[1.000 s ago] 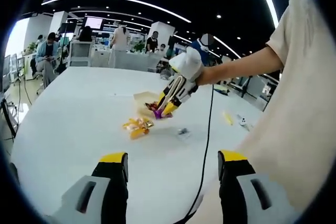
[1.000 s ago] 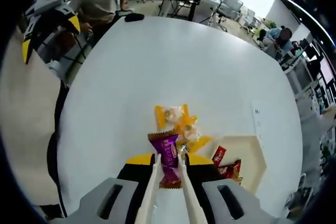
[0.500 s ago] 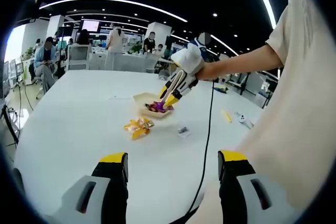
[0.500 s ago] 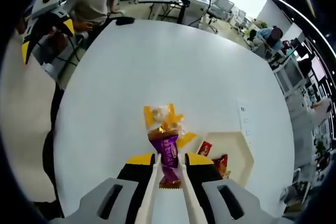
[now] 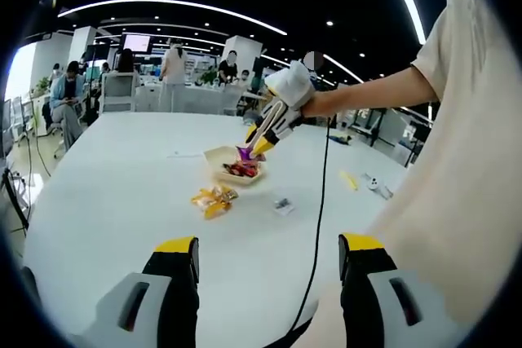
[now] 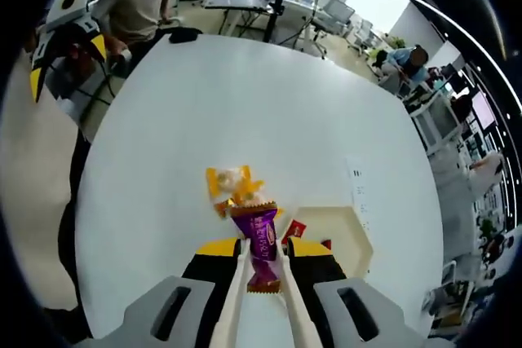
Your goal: Place the target food into the container with the food tongs after gripping and lifting it, then release it inside without dropping or visibly crushing the food.
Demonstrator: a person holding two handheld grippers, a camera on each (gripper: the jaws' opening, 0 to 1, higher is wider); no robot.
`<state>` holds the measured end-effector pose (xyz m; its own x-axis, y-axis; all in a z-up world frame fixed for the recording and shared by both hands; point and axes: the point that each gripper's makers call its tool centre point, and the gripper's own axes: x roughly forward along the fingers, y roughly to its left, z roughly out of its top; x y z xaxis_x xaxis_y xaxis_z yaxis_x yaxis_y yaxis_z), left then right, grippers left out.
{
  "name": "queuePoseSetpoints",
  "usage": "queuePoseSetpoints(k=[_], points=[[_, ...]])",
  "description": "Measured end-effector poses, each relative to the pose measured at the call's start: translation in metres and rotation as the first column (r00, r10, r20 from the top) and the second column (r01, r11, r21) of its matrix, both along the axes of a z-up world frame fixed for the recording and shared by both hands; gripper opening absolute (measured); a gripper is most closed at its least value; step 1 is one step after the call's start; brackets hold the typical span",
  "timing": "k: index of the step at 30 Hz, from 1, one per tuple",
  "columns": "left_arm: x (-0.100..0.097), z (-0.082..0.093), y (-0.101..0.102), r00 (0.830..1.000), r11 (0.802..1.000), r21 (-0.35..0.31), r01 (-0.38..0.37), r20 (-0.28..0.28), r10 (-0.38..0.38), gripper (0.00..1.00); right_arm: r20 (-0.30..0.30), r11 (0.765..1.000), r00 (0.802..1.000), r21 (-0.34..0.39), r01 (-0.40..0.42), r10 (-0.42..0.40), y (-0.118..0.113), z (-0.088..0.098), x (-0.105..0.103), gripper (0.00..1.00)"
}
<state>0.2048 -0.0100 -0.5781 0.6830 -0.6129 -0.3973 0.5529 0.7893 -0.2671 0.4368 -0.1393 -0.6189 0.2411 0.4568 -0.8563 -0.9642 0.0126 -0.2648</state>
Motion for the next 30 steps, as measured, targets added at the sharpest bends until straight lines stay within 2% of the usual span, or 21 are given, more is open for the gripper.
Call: queuePoseSetpoints(k=[30], points=[[0.009,0.000,-0.001,1.000,1.000,-0.002,0.003,0.001,-0.003,0.70,0.064,0.997,0.995,0.025,0.077,-0.078,-0.019,0.021,0.044,0.22]])
